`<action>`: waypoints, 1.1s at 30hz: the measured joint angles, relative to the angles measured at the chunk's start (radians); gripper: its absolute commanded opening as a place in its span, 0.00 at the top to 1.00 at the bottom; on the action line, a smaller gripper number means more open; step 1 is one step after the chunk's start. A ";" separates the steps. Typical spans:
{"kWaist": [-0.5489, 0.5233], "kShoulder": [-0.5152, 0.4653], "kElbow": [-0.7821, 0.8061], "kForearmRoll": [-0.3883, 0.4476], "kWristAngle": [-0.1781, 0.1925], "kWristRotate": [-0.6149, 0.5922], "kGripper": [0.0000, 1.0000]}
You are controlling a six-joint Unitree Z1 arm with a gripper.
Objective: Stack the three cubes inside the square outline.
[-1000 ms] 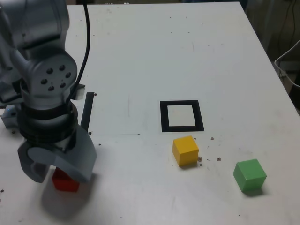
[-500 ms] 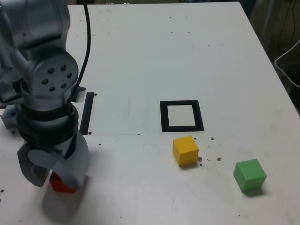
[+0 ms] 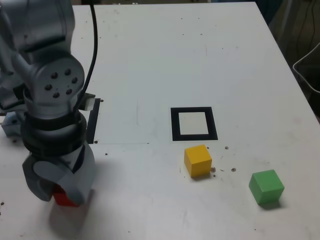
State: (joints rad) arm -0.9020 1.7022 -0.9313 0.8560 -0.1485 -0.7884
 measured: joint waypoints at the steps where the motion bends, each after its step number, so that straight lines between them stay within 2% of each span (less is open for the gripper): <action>1: 0.000 0.000 -0.001 0.000 0.004 0.000 0.87; 6: 0.000 0.000 -0.013 0.041 0.024 0.000 0.92; 12: 0.009 -0.013 -0.084 0.160 0.061 0.007 0.92; 16: 0.050 -0.014 -0.175 0.276 0.107 0.061 0.92; 20: 0.120 -0.013 -0.226 0.308 0.123 0.174 0.92; 27: 0.304 0.035 -0.331 0.321 0.107 0.414 0.92; 33: 0.455 0.047 -0.447 0.403 0.137 0.590 0.92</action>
State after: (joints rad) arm -0.4466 1.7493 -1.3783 1.2588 -0.0116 -0.1983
